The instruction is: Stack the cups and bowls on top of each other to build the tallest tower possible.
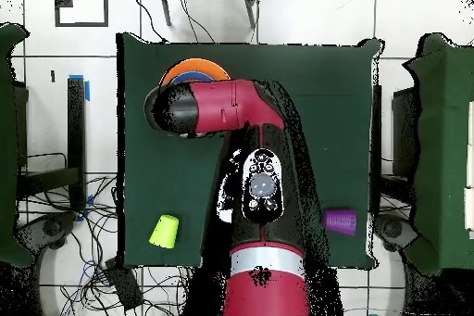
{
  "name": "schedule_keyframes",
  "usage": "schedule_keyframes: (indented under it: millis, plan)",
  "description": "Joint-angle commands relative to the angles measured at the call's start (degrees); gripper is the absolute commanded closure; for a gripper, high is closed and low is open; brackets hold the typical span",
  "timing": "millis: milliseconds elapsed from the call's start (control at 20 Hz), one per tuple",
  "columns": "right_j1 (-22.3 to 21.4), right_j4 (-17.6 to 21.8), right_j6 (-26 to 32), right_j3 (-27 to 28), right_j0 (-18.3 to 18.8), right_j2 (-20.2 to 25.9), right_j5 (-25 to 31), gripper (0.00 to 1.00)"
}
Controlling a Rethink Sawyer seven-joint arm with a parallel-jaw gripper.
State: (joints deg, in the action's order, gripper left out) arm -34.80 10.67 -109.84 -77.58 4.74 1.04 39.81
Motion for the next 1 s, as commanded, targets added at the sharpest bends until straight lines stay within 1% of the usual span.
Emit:
schedule_keyframes:
  millis: [50, 500, 700, 750, 1000]
  plan:
    - [3.92, -1.59, -11.77, -3.6, -2.11, 0.28, -1.73, 1.0]
    - [4.2, -3.16, -10.15, -4.27, -2.69, -1.04, -1.82, 1.0]
    - [4.21, -3.93, -10.4, -4.08, -3.14, -1.44, -1.78, 1.0]
    - [4.33, -4.35, -10.27, -3.82, -3.5, -2.08, -1.62, 0.0]
    - [4.6, -4.94, -9.93, -3.11, -3.96, -2.81, -0.73, 0.0]
